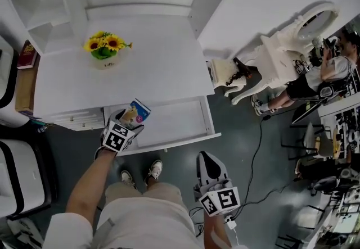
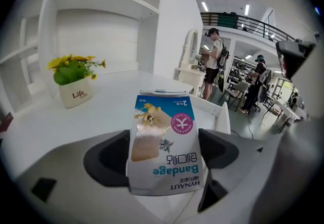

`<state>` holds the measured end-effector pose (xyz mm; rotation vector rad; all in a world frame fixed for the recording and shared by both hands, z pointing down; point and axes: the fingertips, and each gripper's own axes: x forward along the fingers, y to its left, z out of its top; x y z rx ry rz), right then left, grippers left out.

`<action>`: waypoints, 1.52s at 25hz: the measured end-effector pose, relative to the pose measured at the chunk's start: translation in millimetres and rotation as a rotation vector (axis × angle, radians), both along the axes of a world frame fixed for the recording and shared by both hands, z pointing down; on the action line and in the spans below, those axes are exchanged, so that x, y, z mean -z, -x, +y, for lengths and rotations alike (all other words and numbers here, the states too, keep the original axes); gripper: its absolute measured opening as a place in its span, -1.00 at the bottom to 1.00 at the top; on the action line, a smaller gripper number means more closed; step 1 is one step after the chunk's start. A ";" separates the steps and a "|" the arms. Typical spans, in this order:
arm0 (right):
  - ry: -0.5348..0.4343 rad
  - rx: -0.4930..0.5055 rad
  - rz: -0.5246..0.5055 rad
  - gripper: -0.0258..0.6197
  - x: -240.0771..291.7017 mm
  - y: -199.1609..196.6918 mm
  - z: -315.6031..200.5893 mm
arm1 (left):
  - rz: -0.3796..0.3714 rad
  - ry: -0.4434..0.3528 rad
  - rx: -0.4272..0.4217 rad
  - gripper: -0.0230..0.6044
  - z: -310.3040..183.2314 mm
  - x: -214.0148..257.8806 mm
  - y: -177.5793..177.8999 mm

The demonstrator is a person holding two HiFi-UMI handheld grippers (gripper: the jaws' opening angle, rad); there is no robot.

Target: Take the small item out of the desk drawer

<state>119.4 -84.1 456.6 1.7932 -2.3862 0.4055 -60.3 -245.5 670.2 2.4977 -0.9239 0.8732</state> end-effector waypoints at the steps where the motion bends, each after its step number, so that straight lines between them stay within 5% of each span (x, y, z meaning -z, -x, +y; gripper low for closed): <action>1: -0.010 0.005 0.000 -0.89 3.2 0.8 -2.1 | 0.008 -0.010 0.016 0.45 -1.5 5.4 4.2; 12: -0.090 0.057 -0.005 -0.89 28.1 9.7 -28.8 | 0.124 -0.150 0.152 0.45 -13.4 82.1 44.3; 38: -0.225 0.087 -0.030 -0.89 82.0 -24.3 -109.2 | 0.345 -0.666 0.400 0.45 -20.0 329.3 127.3</action>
